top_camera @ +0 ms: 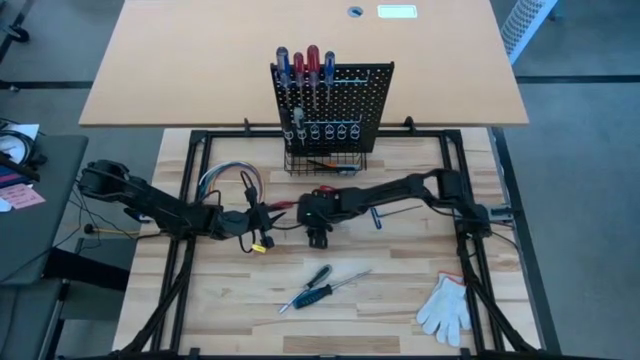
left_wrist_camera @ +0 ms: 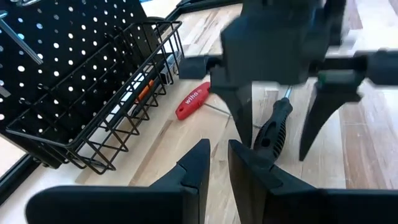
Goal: Hang tools onto peg board
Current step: Hang the black screwdriver on the pegboard
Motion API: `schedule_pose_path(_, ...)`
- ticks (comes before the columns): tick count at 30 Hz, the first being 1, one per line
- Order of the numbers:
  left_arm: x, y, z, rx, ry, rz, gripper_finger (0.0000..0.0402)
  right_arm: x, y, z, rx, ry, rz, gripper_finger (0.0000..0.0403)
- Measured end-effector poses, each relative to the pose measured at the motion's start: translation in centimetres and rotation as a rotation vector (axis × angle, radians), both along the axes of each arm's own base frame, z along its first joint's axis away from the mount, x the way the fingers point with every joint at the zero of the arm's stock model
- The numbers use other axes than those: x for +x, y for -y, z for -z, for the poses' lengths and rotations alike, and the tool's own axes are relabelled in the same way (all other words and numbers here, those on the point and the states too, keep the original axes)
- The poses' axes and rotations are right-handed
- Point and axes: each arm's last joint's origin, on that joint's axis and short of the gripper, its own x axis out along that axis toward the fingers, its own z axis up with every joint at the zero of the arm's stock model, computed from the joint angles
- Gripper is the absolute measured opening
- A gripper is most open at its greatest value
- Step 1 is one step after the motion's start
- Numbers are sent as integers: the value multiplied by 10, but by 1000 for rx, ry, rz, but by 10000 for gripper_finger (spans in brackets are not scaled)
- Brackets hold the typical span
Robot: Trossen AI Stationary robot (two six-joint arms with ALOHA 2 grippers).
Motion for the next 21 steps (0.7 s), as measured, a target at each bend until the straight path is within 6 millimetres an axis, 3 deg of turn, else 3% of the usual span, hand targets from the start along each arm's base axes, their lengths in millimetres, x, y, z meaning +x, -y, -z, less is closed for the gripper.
schedule_pose_path(3, 0, 0, 1, -3, -5, -2, 54, 3, 0, 5, 1, -9, 3, 203)
schedule_pose_path(8, 0, 0, 1, -2, -10, -2, 54, 4, 0, 6, -5, 21, 9, 107)
schedule_pose_path(13, -2, 0, 4, -16, -31, -10, 54, -12, 8, 2, -105, 101, 73, 107)
schedule_pose_path(16, -2, 0, 4, -19, -35, -12, 54, -33, 8, -12, -132, 268, 102, 107)
schedule_pose_path(21, 1, 1, 0, -39, 15, 34, 54, -76, 1, -48, -133, 742, 76, 107)
